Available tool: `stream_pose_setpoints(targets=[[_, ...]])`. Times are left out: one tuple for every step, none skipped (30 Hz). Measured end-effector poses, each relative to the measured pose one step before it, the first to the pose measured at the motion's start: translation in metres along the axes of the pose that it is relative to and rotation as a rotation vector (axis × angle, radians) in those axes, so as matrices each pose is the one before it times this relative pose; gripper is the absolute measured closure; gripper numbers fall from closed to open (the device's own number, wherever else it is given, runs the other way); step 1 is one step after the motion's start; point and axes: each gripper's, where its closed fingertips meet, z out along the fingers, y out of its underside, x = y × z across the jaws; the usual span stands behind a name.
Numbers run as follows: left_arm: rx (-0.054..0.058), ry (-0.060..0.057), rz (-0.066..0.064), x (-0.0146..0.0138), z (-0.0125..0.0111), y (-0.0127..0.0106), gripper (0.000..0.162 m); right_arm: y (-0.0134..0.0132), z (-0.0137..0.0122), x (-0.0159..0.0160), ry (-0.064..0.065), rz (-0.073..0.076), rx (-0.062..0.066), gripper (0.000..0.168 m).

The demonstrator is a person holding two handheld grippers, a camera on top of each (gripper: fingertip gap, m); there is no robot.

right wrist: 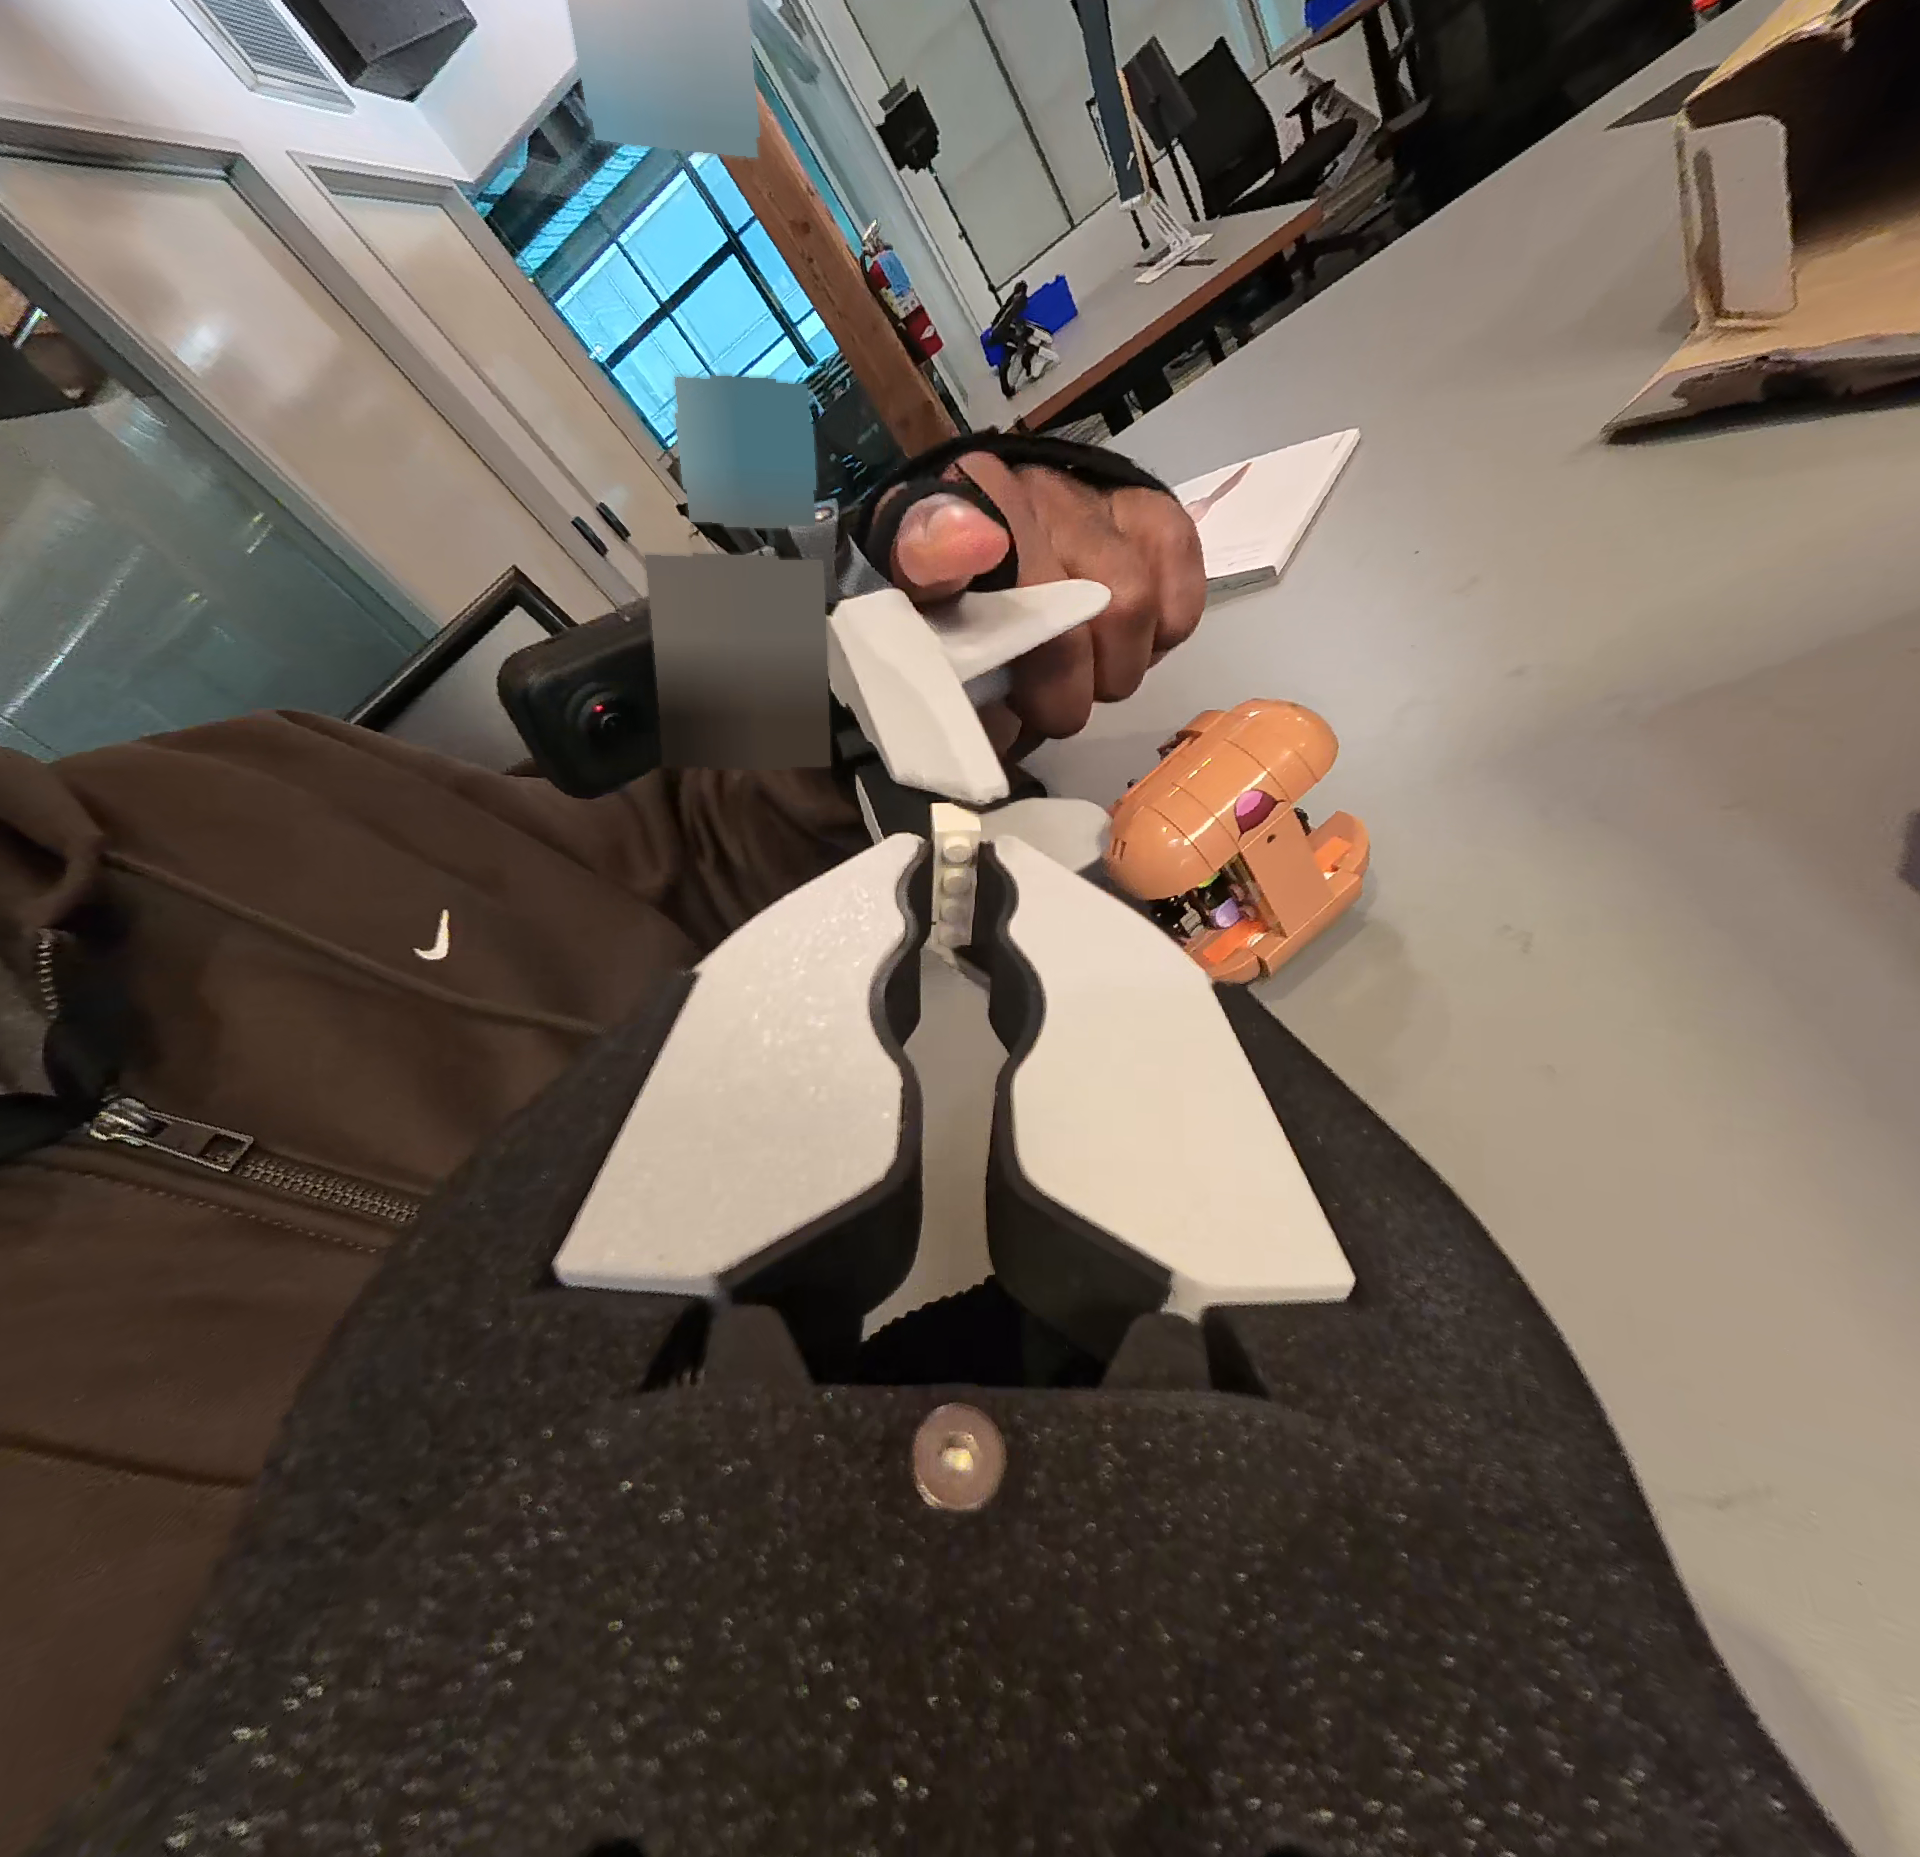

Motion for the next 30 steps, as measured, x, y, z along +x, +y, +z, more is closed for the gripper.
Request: stream_pose_setpoints(targets=[[0.0021,-0.0065,0.0041,-0.00118,0.00043,-0.00112,0.121,0.00024,0.0001,-0.00012,-0.0012,0.0005,-0.0014,0.162],[0.0056,-0.006,0.0025,-0.00115,-0.00009,-0.00135,0.124,0.00038,0.00036,-0.00005,-0.0009,0.0012,-0.0021,0.162],[0.0048,-0.006,0.0035,-0.00087,-0.00007,-0.0011,0.126,0.00043,0.00039,0.0,-0.0017,0.0023,-0.0028,0.162],[0.0032,-0.0045,0.0079,0.00076,0.00069,-0.00074,0.127,0.00044,0.00029,-0.00014,-0.0026,0.0024,-0.0028,0.162],[0.0023,-0.006,0.0071,-0.00051,0.00016,-0.00088,0.127,0.0004,0.00017,-0.00041,-0.004,0.0023,-0.0019,0.162],[0.0015,-0.0021,0.0042,0.00016,0.0005,-0.00059,0.127,0.00036,0.00023,-0.00038,-0.0034,0.0018,-0.0012,0.162],[-0.0009,-0.0003,0.006,0.00056,0.00037,0.00006,0.128,0.00021,0.00017,0.00018,0.0004,0.0005,-0.0017,0.162],[-0.0028,-0.0009,0.0051,0.00029,0.00027,0.00041,0.128,0.00044,0.00001,0.0003,0.0011,0.0003,-0.0016,0.162],[0.0002,-0.0033,0.0021,-0.00023,0.00009,-0.00014,0.128,-0.00001,0.00015,-0.00022,-0.0017,0.0008,0.0006,0.162],[0.0017,-0.0052,0.0039,-0.00054,-0.00104,0.00007,0.128,-0.00069,0.00004,-0.00043,-0.0019,-0.0005,0.0048,0.162],[-0.0028,-0.0112,0.0101,-0.00144,0.00008,-0.00003,0.128,-0.00063,0.00008,0.00015,0.0037,-0.0041,0.0036,0.162],[-0.008,0.002,0.0,-0.00029,0.00026,0.00071,0.128,-0.00015,0.00009,0.0006,0.0078,-0.0056,0.0017,0.162],[-0.0076,0.0035,-0.0048,-0.00019,-0.00008,0.00083,0.129,-0.00074,0.0002,0.00036,0.0057,-0.0017,0.0075,0.162],[-0.0073,-0.0069,-0.0042,-0.0013,0.00005,0.00028,0.129,-0.00105,0.0,0.0001,0.0034,0.0,0.0093,0.162],[-0.0093,0.0001,-0.009,-0.00063,0.00019,-0.00008,0.129,-0.00087,-0.00005,-0.00002,0.004,-0.003,0.0071,0.162],[-0.0089,-0.0047,-0.0054,-0.00061,0.00003,0.00045,0.129,-0.00103,-0.00015,-0.00025,0.0048,-0.0055,0.0082,0.162],[-0.0054,-0.012,-0.0019,-0.00155,-0.00047,0.0008,0.129,-0.0012,-0.00014,-0.00048,0.0047,-0.0056,0.0096,0.162],[-0.0006,-0.008,-0.0063,-0.00132,-0.00084,-0.00023,0.129,-0.00095,0.00009,-0.00083,0.0022,-0.0041,0.0098,0.162],[0.0066,-0.0044,-0.0099,-0.00033,-0.00123,-0.00098,0.129,-0.0006,0.00015,-0.00085,0.0011,-0.0029,0.0079,0.162],[0.0047,0.0011,-0.0106,-0.00014,-0.00122,-0.00072,0.129,-0.00012,0.00019,-0.00018,0.0039,-0.0018,0.0058,0.162],[-0.0005,0.0015,-0.0072,0.00056,-0.00105,0.00023,0.13,0.0002,0.00015,0.00002,0.0031,-0.0015,0.0027,0.162],[-0.0001,0.0011,0.0003,0.00025,0.00055,0.00005,0.13,0.00056,0.00004,-0.00008,-0.0002,-0.0005,-0.0012,0.162],[-0.0009,0.0015,0.0024,0.00047,0.0,-0.00018,0.13,0.00043,0.00001,0.00002,-0.0008,0.0006,-0.0014,0.162],[-0.0038,0.0006,0.0002,0.0,0.00008,0.00028,0.13,0.00001,0.00014,0.00005,0.0,0.0002,0.0005,0.162],[-0.0021,0.0005,-0.0006,-0.00009,-0.00045,0.00032,0.13,-0.00018,0.00013,-0.0001,-0.0002,-0.0003,0.0018,0.162],[0.0006,-0.0011,-0.0016,-0.00087,0.00014,0.00032,0.13,-0.00028,-0.00004,-0.00015,-0.0009,0.0004,0.0022,0.162],[0.0007,-0.0003,-0.0037,-0.00077,-0.0001,-0.00027,0.13,-0.00032,-0.00017,-0.00015,-0.0009,0.0009,0.0032,0.162],[0.003,-0.0099,-0.0106,0.00004,0.00116,0.00077,0.131,-0.00265,-0.00199,-0.00001,-0.0012,0.0015,0.0178,0.161],[-0.0202,0.0551,0.0104,0.00152,-0.00429,0.00249,0.162,-0.00852,-0.00816,0.00245,0.0092,0.0097,0.0488,0.162],[-0.0216,-0.0914,-0.0606,-0.01668,-0.00754,0.00847,0.162,-0.00642,-0.01098,0.00688,0.0293,0.0027,0.0285,0.162]])
